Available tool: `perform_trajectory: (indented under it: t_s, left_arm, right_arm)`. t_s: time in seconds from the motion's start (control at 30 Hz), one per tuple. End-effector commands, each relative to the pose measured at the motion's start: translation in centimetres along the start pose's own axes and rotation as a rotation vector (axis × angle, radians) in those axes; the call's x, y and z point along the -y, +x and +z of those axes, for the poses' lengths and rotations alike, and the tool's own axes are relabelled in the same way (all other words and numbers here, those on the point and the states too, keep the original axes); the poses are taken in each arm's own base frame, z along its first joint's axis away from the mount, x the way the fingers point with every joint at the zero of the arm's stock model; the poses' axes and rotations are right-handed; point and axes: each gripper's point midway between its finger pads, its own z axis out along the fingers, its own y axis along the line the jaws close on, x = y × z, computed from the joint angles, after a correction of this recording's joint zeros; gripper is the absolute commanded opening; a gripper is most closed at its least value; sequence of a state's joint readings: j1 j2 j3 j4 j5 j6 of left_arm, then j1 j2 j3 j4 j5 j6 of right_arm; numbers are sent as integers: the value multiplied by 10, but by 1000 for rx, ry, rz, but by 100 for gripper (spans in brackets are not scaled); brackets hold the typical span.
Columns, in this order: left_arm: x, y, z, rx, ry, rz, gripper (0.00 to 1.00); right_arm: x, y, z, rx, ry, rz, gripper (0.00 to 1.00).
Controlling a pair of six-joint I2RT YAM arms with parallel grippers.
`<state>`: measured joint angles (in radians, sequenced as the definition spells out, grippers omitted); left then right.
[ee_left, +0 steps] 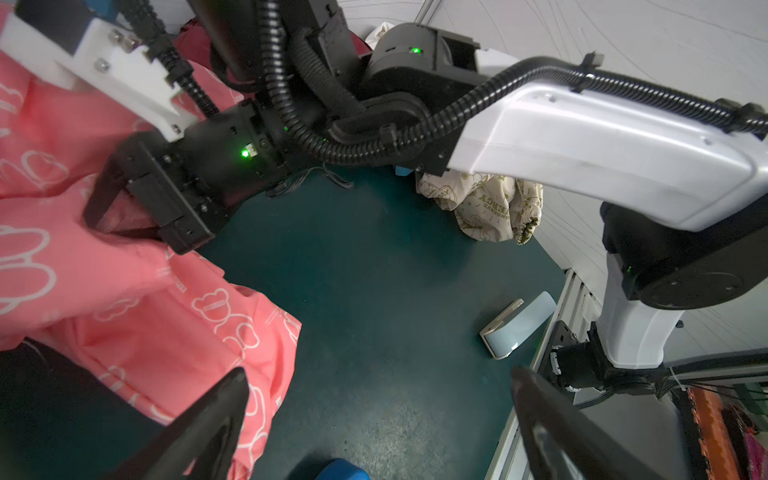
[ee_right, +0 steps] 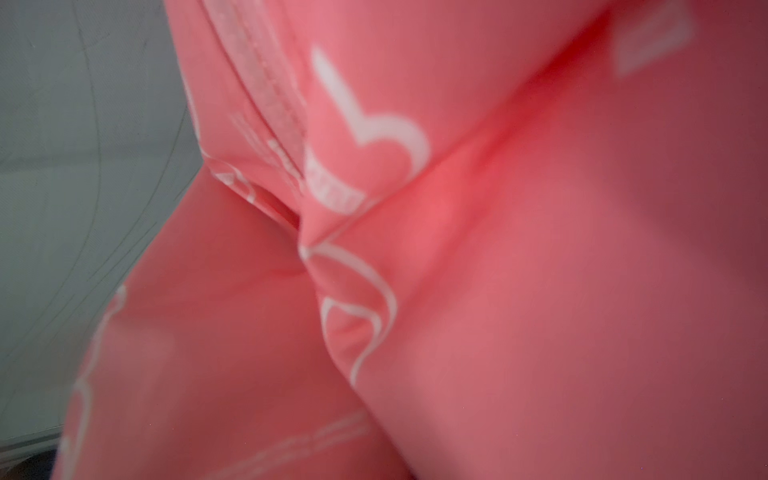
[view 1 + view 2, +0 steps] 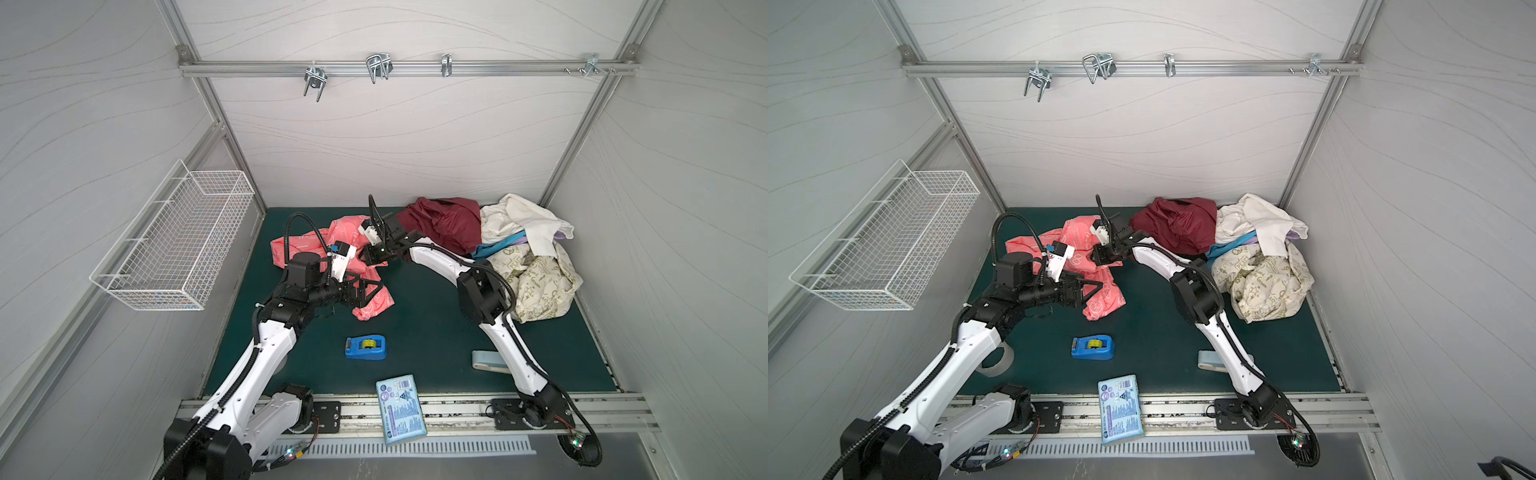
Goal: Pick out a specific cloth from the pile
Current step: 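Release the pink garment near the left gripper and withdraw the right gripper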
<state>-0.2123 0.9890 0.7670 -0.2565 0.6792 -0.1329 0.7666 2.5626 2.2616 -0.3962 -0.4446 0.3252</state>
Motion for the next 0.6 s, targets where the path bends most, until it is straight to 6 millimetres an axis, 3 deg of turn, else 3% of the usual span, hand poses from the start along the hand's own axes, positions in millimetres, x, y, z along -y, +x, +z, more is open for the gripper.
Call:
perform_trajectory:
  t_s: [0.0,0.33,0.57]
  left_arm:
    - [2,-7,-3,28,-9,28,99]
    - [-1,-7,-2,28,-26,22,99]
    - [-3,-8,-2,28,-34,20,99]
  right_arm:
    - [-3,26,27,-74,12,35,9]
    - [-39,20,65,-1,-126,129,9]
    - [-50,17,81,63,-131,241,9]
